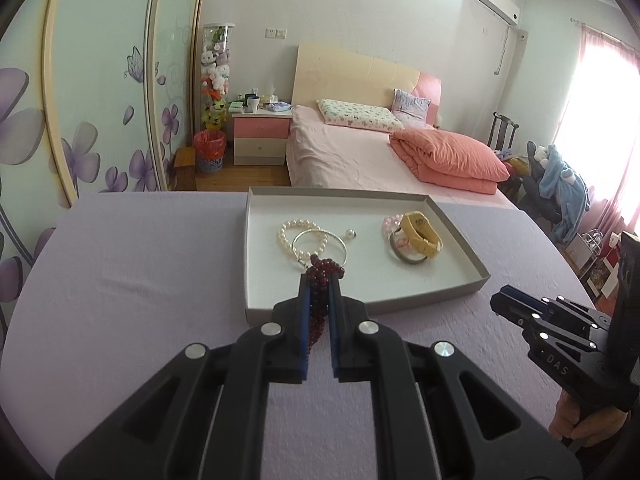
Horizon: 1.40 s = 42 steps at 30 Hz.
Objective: Organize jewelry
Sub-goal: 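Carry the red beaded bracelet and pearl pendant into the tray and release both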
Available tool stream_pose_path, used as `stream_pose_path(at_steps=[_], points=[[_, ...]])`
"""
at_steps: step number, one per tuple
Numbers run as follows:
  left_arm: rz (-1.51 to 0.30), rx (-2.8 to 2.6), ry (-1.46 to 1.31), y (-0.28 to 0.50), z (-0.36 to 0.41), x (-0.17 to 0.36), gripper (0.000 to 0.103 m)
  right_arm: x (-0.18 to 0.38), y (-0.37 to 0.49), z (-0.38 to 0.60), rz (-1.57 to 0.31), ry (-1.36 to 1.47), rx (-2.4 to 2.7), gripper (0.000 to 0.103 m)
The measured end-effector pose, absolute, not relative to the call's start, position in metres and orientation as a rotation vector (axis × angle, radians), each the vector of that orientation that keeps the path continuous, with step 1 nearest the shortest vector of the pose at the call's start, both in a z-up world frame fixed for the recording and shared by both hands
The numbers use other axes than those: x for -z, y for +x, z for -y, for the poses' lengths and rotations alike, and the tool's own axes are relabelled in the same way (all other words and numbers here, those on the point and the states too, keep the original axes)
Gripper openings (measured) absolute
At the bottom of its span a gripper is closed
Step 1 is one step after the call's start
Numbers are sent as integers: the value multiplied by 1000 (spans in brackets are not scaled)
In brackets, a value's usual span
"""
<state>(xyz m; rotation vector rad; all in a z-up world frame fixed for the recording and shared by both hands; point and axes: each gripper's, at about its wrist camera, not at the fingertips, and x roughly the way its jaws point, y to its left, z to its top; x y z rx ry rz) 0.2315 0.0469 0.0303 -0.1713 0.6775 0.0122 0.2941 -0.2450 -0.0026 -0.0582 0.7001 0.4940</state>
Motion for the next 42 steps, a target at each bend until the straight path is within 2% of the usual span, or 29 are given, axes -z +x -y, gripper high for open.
stream_pose_path(at_steps=[16,29,42], points=[[-673,-22,-191,302,-49,-37,8,-20,390,241,-633,-19,-392,15],[-688,-35,-199,357,-42,-21,8,27,426,214,-687,-86,-412,15],[-708,-35,-191,364,-38,-7,8,35,428,208,-707,-83,-449,16]])
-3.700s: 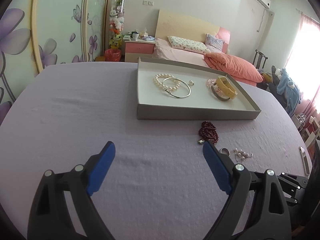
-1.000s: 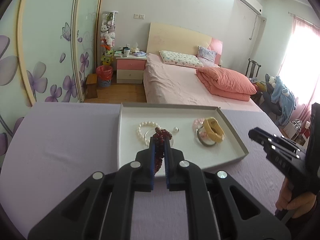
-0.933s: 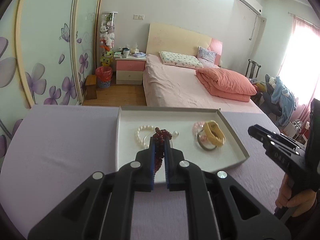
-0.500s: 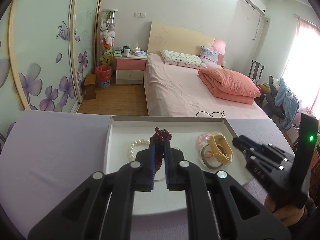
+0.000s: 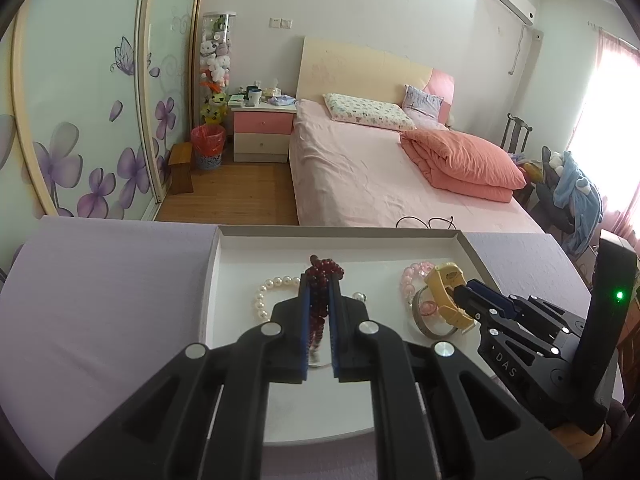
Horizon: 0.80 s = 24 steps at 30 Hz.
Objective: Organize jewelry
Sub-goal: 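Carry the red beaded bracelet and pearl pendant into the tray and release both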
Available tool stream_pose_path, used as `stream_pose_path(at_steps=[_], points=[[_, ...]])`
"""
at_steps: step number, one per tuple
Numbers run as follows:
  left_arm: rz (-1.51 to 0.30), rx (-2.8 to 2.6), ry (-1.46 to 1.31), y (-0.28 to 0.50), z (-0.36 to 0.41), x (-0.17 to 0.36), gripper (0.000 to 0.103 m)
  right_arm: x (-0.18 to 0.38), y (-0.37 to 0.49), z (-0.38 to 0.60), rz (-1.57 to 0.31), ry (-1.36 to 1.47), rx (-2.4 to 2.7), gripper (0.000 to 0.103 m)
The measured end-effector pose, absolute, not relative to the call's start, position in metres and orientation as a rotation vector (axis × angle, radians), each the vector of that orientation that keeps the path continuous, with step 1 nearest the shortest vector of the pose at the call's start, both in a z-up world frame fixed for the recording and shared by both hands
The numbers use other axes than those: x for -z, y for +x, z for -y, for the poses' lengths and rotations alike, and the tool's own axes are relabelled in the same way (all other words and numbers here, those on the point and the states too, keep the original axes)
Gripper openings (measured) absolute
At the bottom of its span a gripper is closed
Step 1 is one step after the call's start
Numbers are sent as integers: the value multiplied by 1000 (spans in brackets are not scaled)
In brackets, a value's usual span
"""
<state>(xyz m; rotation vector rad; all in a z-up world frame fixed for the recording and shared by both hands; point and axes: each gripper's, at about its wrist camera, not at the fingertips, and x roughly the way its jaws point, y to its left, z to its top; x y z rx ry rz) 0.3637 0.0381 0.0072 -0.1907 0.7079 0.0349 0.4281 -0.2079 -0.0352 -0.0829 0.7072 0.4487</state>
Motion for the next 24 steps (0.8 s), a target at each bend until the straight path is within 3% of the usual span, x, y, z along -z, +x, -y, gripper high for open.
stream_pose_path(at_steps=[2,4,6,24], points=[[-710,-34,-191,364,-39,-5,8,35,427,208,-709,-80,-454,17],[-714,-35,-191,365,-39,-4,8,35,427,209,-712,-82,-453,28],[-718,-35,-194,365,-40,-3,8,34,425,211,-697,-78,-445,53],[-736,-31,-189,378,-37,4,8,33,426,239,-689,-24,-380,55]])
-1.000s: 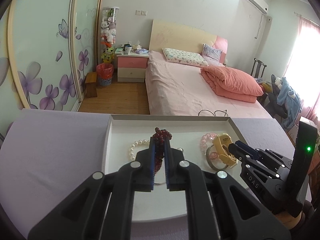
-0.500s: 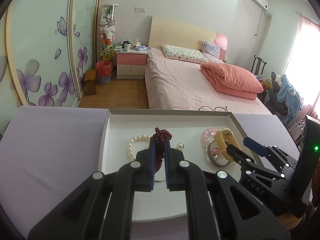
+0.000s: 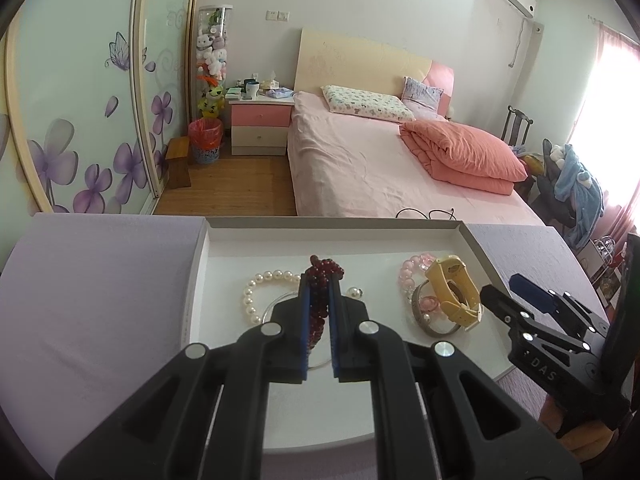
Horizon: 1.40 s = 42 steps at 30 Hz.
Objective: Organize jewelry
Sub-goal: 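Carry the red beaded bracelet and pearl pendant into the tray and release both, then move the right tool to the pearl dangle earring and grasp it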
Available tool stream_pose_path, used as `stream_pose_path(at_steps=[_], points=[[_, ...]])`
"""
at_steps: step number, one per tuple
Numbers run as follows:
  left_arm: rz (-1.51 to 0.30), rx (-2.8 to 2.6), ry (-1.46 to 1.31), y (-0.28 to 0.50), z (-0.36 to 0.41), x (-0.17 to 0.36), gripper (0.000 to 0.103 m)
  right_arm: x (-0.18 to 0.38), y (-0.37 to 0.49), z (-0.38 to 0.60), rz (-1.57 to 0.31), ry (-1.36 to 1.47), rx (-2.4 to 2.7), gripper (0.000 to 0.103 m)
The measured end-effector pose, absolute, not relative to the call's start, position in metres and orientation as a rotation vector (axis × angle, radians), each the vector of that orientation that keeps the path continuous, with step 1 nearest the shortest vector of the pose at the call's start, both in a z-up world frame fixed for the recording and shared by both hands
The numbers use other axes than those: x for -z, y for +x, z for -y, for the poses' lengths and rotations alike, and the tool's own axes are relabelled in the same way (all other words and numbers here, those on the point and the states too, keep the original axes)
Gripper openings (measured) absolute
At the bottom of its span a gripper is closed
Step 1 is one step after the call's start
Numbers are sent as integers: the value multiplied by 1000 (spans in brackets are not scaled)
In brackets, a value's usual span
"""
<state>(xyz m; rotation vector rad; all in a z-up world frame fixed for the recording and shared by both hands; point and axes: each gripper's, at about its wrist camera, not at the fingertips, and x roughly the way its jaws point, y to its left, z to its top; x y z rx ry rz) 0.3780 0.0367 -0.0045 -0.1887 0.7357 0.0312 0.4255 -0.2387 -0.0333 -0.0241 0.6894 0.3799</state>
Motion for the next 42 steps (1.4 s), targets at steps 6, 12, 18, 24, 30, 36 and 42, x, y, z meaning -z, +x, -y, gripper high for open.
stream_pose_path(at_steps=[6,12,18,24,30,36,42], points=[[-752,-44,-189,385,-38,14,10,35,425,243,-691,-22,-382,55],[-733,-69,-200,383,-44,11,27,37,422,245,-690,-14,-380,55],[-722,-78,-194,372,-48,5,28,35,413,247,-689,-17,-387,55],[-696,-74,-189,339,-53,-3,36,28,385,252,-682,-25,-423,55],[-692,-68,-191,292,-54,-3,43,27,342,259,-684,-41,-472,55],[-696,-53,-197,241,-52,7,55,43,295,258,-729,-87,-537,55],[-686,-36,-180,200,-45,14,76,60,265,251,-779,-152,-570,55]])
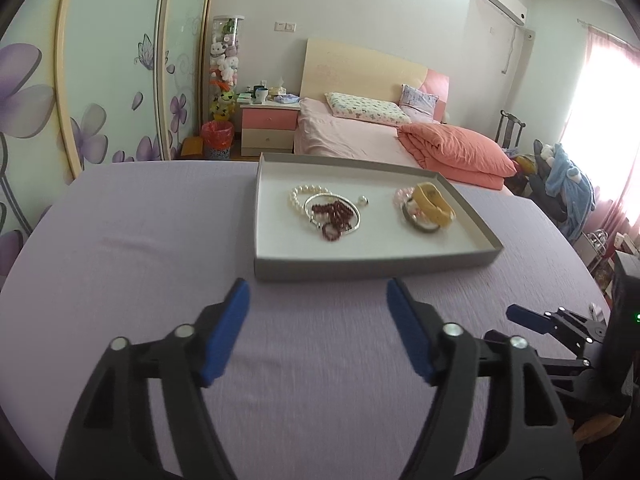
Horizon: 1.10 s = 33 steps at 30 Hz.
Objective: Organize jewelry
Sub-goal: 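Move the right tool to the pearl dangle earring and grasp it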
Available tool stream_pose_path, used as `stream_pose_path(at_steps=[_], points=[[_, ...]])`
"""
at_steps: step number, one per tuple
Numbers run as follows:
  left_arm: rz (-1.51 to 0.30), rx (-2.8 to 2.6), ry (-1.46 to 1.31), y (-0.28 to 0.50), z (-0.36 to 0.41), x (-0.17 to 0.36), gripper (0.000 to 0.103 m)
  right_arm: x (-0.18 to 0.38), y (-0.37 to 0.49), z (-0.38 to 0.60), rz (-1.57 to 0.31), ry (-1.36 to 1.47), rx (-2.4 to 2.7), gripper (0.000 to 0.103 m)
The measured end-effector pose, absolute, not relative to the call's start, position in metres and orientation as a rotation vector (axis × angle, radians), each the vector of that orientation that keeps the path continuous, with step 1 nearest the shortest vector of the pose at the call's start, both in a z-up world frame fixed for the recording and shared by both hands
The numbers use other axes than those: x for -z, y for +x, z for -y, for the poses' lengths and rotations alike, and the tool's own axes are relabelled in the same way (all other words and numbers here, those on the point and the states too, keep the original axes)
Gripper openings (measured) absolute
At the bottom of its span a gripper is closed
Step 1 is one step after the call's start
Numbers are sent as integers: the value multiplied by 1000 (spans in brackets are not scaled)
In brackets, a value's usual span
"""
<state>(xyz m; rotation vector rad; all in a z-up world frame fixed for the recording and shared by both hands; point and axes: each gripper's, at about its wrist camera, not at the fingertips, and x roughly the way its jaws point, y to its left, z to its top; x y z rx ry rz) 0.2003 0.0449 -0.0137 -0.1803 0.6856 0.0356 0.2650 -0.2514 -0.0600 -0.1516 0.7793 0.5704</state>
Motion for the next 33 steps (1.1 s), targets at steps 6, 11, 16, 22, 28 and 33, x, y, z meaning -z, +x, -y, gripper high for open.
stream_pose_path(at_steps=[6,11,16,22,28,33], points=[[-672,-30,-170,179,-45,14,88,69,254,241,-819,-213,-578,55],[-665,-32,-193,177,-51,10,92,80,256,235,-850,-259,-556,55],[-667,-32,-204,176,-52,11,93,84,262,229,-857,-284,-553,55],[-678,-29,-203,177,-51,14,93,83,266,221,-860,-271,-588,34],[-685,-33,-199,179,-51,17,93,83,267,220,-865,-263,-593,32],[-692,-34,-202,180,-50,18,93,83,269,221,-867,-256,-592,14]])
